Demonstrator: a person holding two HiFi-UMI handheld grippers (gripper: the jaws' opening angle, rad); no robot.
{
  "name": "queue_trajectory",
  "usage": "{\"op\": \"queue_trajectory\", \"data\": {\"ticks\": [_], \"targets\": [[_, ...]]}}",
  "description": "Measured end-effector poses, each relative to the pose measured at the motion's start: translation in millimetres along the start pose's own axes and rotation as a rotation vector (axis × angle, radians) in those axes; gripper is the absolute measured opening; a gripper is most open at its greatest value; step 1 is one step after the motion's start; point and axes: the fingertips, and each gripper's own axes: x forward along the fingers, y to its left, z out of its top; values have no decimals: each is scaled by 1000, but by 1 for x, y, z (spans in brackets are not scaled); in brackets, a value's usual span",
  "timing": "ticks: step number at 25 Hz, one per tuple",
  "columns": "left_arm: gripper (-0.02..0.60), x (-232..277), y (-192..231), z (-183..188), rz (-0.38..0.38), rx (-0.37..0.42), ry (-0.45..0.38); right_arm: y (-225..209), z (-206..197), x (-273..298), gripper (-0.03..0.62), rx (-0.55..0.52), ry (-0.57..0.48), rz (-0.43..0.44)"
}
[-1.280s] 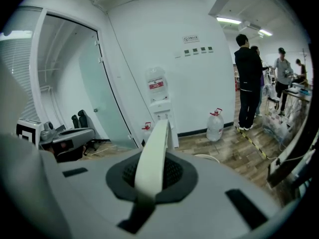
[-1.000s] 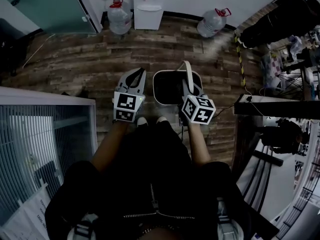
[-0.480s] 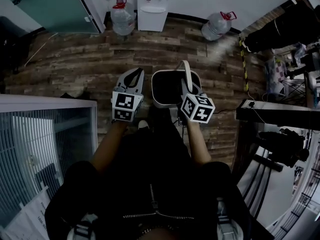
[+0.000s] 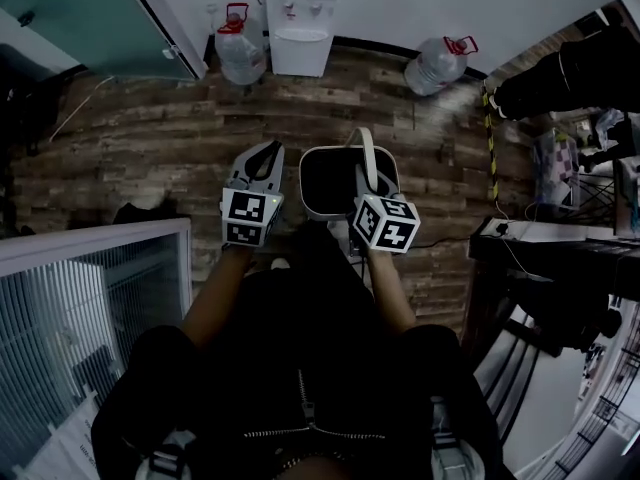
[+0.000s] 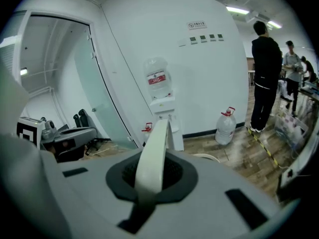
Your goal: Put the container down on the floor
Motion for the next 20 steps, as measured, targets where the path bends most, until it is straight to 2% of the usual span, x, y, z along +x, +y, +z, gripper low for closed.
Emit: {"op": "queue_trajectory", "data": {"ticks": [12,20], "targets": [[26,88,12,36,50,-10,23,-56,65,60,11,-17,5,21],[26,133,2,43,63,-8,42,-89,88,80,11,-23,-2,46]]}}
